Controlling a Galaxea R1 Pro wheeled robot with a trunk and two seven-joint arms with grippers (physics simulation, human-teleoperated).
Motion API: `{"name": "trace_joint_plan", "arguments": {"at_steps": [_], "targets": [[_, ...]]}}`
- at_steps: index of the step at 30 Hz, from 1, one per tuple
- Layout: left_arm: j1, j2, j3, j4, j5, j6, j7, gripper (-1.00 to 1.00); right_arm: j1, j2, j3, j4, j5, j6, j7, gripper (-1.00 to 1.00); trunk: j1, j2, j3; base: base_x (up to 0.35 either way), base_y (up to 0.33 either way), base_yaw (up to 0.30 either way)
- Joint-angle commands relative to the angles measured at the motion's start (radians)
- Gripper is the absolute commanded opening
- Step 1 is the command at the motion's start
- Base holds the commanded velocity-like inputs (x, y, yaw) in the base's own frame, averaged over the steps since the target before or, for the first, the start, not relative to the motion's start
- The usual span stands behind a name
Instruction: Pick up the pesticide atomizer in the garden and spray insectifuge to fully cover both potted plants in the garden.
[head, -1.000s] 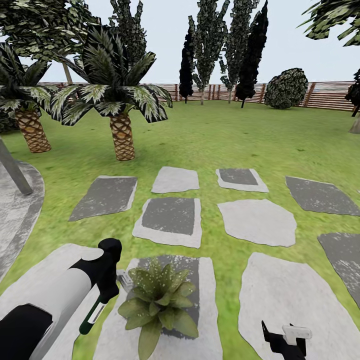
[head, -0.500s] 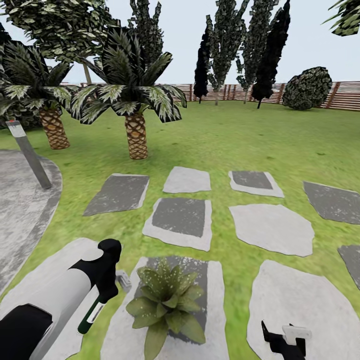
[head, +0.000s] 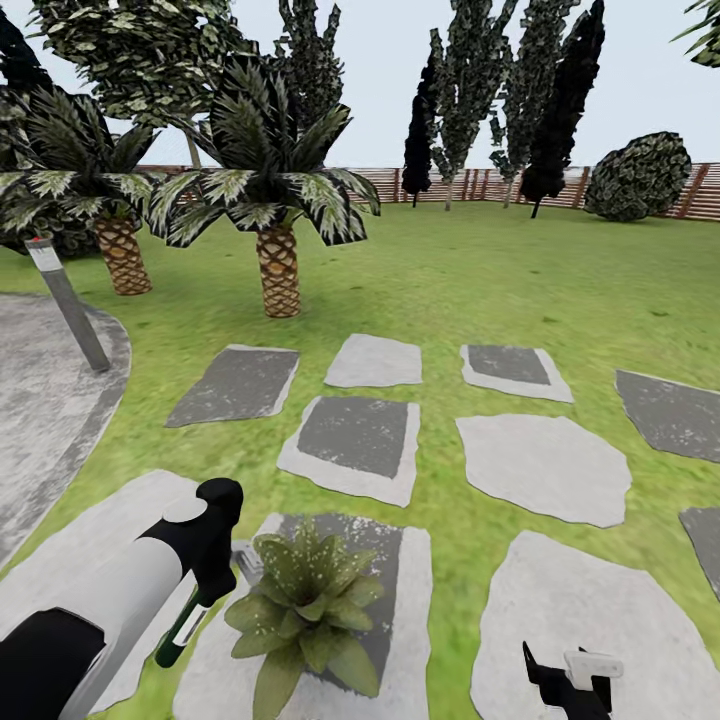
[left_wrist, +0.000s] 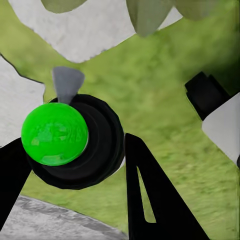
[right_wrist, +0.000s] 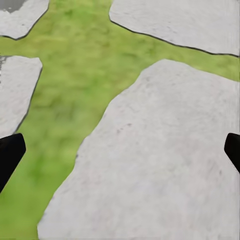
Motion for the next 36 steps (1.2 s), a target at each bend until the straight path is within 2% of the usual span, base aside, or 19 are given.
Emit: {"name": "trace_joint_plan", "arguments": {"at_steps": [1,10,16,21,24,25,28,30,36], "targets": [[-0.001,0.001,-0.004,-0.002,-0.006,0.011,-0.009,-1.0,-0.001,0.0,-0.009,0.001,0.0,-0.003,0.01,1.0,0.0,0.0,-0.001,0.0,-0.254,0.273],[0.003,0.014,-0.003,0.0,-0.007,0.011,-0.007,-1.0,-0.001,0.0,-0.01,0.001,0.0,-0.003,0.01,1.0,0.0,0.0,-0.001,0.0,-0.095,0.269],[0.012,0.012,-0.004,-0.002,-0.006,0.011,0.028,-1.0,-0.001,0.0,-0.01,0.001,0.0,-0.003,0.01,1.0,0.0,0.0,-0.001,0.0,-0.001,0.034],[0.007,0.004,-0.011,-0.006,-0.008,0.014,0.035,-1.0,-0.001,0.0,-0.01,0.001,0.0,-0.003,0.01,1.0,0.0,0.0,-0.001,0.0,0.0,0.001],[-0.002,0.001,-0.013,-0.012,-0.009,0.057,0.034,-1.0,-0.001,0.0,-0.01,0.001,0.0,-0.003,0.01,1.0,0.0,0.0,-0.001,0.0,0.0,0.0],[-0.003,0.001,-0.013,-0.014,-0.011,0.072,0.034,-1.0,-0.001,0.0,-0.01,0.001,0.0,-0.003,0.01,1.0,0.0,0.0,-0.001,0.0,0.0,0.0],[-0.002,-0.001,-0.012,-0.016,-0.059,0.099,0.033,-1.0,-0.001,0.0,-0.01,0.001,0.0,-0.003,0.01,1.0,0.0,0.0,-0.001,0.0,0.0,0.0],[0.002,0.0,-0.012,-0.015,-0.07,0.101,0.03,-1.0,-0.001,0.0,-0.01,0.001,0.0,-0.003,0.01,1.0,0.0,0.0,-0.001,0.0,0.0,0.0],[0.011,0.004,-0.001,-0.006,-0.061,0.097,0.029,-1.0,-0.001,0.0,-0.01,0.001,0.0,-0.003,0.01,1.0,0.0,0.0,-0.001,0.001,0.0,0.0]]}}
